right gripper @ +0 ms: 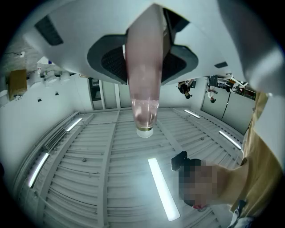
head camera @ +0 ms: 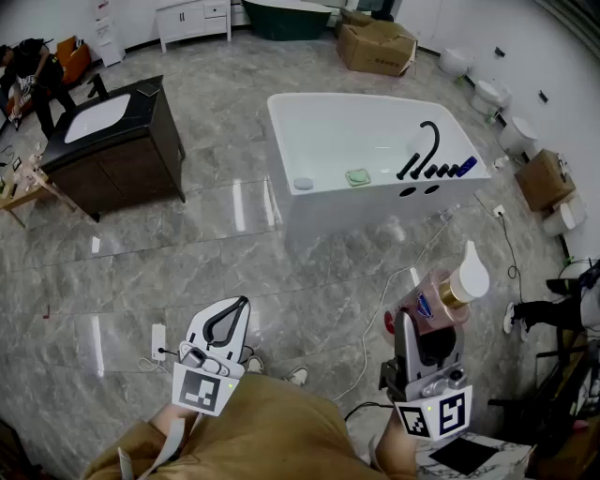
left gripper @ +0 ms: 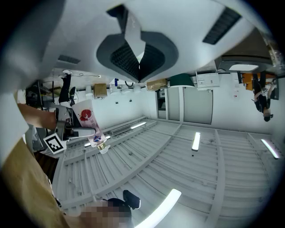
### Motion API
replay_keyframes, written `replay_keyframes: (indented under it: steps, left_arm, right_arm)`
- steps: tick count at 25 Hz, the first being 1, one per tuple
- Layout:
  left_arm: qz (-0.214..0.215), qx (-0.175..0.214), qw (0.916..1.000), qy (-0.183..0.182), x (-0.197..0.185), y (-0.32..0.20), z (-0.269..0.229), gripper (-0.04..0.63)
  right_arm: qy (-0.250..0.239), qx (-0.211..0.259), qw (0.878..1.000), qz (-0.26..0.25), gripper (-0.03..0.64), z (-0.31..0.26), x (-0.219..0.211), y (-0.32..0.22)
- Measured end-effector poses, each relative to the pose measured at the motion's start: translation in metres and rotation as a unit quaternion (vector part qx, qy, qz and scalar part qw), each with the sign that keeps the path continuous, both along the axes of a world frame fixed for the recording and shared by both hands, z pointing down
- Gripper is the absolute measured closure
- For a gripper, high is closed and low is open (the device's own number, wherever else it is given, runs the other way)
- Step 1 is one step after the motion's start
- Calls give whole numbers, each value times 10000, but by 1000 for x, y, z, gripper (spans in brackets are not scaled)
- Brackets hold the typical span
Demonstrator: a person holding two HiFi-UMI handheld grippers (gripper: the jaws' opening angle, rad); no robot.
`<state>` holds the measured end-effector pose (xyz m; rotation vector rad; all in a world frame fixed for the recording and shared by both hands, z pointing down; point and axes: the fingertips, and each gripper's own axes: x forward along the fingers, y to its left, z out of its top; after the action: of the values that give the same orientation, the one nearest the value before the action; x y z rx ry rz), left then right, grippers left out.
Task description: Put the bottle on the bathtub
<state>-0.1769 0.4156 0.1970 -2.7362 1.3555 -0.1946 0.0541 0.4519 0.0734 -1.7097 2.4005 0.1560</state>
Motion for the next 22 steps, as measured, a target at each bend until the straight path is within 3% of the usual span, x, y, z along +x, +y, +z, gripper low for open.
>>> replay_keyframes:
  steps: [12, 22]
  left_arm:
    - [-75, 5, 10000, 22, 8, 7, -3, 588]
    - [-13, -66, 9997, 222, -10, 0, 7, 588]
  right_arm:
    - [-23, -209, 9998, 21, 380, 16, 11, 5]
    - [58, -269, 9996, 114, 380, 20, -12, -5]
